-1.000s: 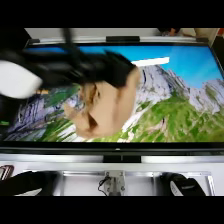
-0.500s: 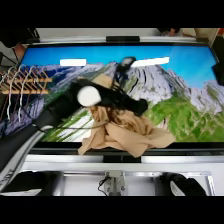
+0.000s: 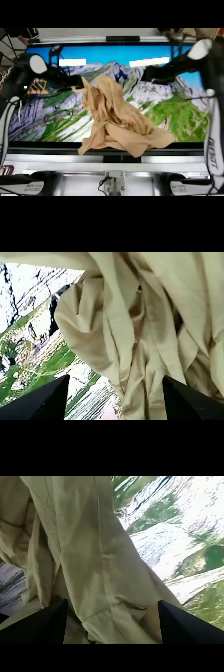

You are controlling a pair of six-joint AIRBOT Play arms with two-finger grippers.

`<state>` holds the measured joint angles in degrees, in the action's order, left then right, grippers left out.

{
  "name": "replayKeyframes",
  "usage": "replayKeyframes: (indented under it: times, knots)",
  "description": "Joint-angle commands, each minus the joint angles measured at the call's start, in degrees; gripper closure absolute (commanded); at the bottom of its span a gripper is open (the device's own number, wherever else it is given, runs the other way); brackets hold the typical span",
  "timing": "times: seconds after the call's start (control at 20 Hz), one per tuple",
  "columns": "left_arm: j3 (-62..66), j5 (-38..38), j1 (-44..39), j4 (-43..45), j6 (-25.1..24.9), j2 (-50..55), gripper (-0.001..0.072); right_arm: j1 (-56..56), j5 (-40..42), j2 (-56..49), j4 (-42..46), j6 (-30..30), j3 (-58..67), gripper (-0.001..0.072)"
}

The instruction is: Fold the shirts.

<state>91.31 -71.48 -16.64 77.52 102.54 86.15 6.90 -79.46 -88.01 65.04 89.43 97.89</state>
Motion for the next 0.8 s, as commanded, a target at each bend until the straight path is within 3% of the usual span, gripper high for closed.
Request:
replayKeyframes:
  times: [0.0, 0.25, 0.3, 0.4, 0.5, 0.55, 0.6, 0.75]
  knots:
    - [-2.34, 2.01, 2.16, -7.34, -0.02, 7.80, 0.0000, 3.67, 0.02, -11.19, -4.22, -2.75, 0.07, 0.0017]
    - [-2.32, 9.31, -2.60, -9.16, -0.02, 15.91, 0.0003, 9.97, 0.13, -18.25, -2.84, -7.82, 0.07, 0.0017]
    - [-2.32, 10.08, -2.91, -9.16, 0.00, 16.57, 0.0034, 10.86, 0.24, -19.04, -2.84, -8.68, 0.07, 0.0017]
    - [-2.32, 11.69, -2.89, -8.98, 0.00, 17.11, 0.0361, 12.41, 0.57, -20.57, -2.82, -9.31, 0.09, 0.0017]
    - [-2.27, 13.07, -2.23, -8.98, 0.00, 17.09, 0.0425, 13.66, 1.97, -21.79, -3.17, -9.70, 0.07, 0.0017]
    - [-2.27, 13.03, -1.77, -8.94, -0.02, 17.07, 0.0582, 14.32, 3.02, -22.03, -3.32, -10.01, 0.07, 0.0017]
    - [-2.27, 12.96, -1.31, -8.96, -0.09, 17.00, 0.0657, 14.82, 4.28, -22.08, -3.23, -10.40, 0.07, 0.0017]
    - [-2.27, 12.37, -0.35, -9.01, -1.51, 16.83, 0.0657, 15.85, 8.09, -22.08, -3.74, -10.67, 0.07, 0.0018]
